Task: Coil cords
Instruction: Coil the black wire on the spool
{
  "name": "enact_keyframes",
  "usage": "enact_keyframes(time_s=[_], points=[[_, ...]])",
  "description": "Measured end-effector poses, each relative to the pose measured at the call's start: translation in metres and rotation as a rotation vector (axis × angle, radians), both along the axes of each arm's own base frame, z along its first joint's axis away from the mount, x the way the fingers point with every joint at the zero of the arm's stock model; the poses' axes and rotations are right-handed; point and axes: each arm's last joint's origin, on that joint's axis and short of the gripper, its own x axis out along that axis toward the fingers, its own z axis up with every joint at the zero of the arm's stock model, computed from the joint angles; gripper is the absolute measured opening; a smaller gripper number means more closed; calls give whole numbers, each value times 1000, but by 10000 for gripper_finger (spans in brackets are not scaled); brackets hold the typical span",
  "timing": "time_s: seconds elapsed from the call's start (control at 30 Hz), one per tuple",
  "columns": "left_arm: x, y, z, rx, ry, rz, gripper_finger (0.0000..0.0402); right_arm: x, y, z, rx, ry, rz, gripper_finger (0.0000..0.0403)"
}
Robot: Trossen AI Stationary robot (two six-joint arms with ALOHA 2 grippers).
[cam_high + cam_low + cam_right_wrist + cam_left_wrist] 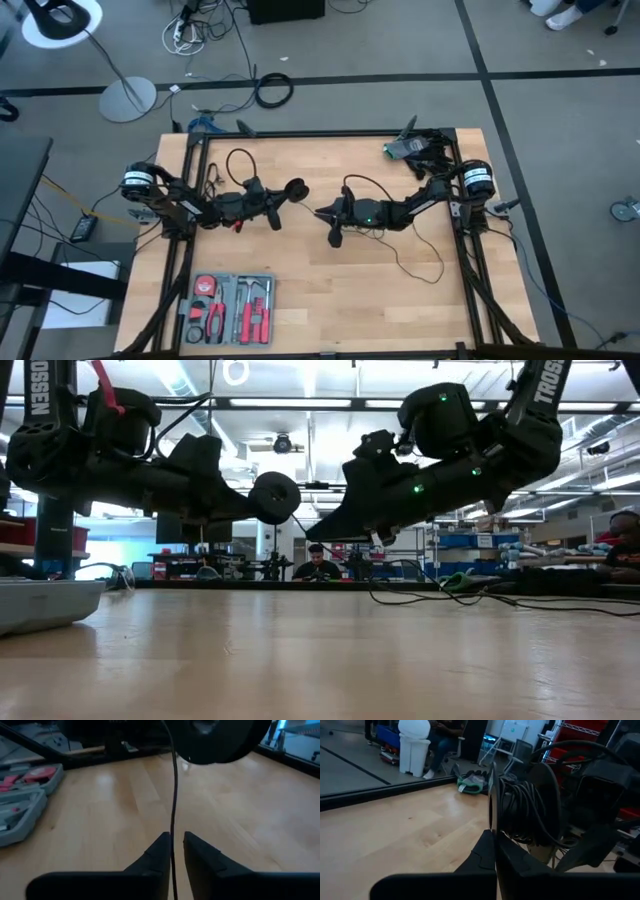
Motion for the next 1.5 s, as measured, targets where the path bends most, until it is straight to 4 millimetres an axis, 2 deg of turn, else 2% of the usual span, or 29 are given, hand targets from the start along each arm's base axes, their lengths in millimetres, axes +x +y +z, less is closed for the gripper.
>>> enact_keyframes(time_s=[0.2, 0.37, 0.53, 0.73, 0.9, 1.03, 1.23, 1.33, 1.5], points=[[0, 0, -1, -2, 10, -9, 0, 0, 0, -1, -19, 13, 6, 91], [0, 0, -1, -2, 14, -9, 0, -1, 0, -4, -20, 51, 5, 92], [0, 0, -1, -2, 14, -9, 0, -2, 0, -7, -3, 80, -23, 78], [0, 0, -1, -4, 13, -9, 0, -2, -1, -7, 13, 74, -36, 9], [0, 0, 2, -2, -24, -9, 0, 0, -2, -7, 120, 80, 33, 4], [0, 0, 8, 4, -85, -11, 0, 10, -1, -5, 129, 170, 30, 3], [1, -3, 9, 8, -98, -124, 0, 11, -12, -6, 100, 280, -114, 2], [2, -4, 5, -4, -50, -132, 0, 9, -19, 2, 105, 262, -148, 1], [1, -3, -7, -16, 72, -118, 0, 5, -31, 32, 115, 175, -175, 1]])
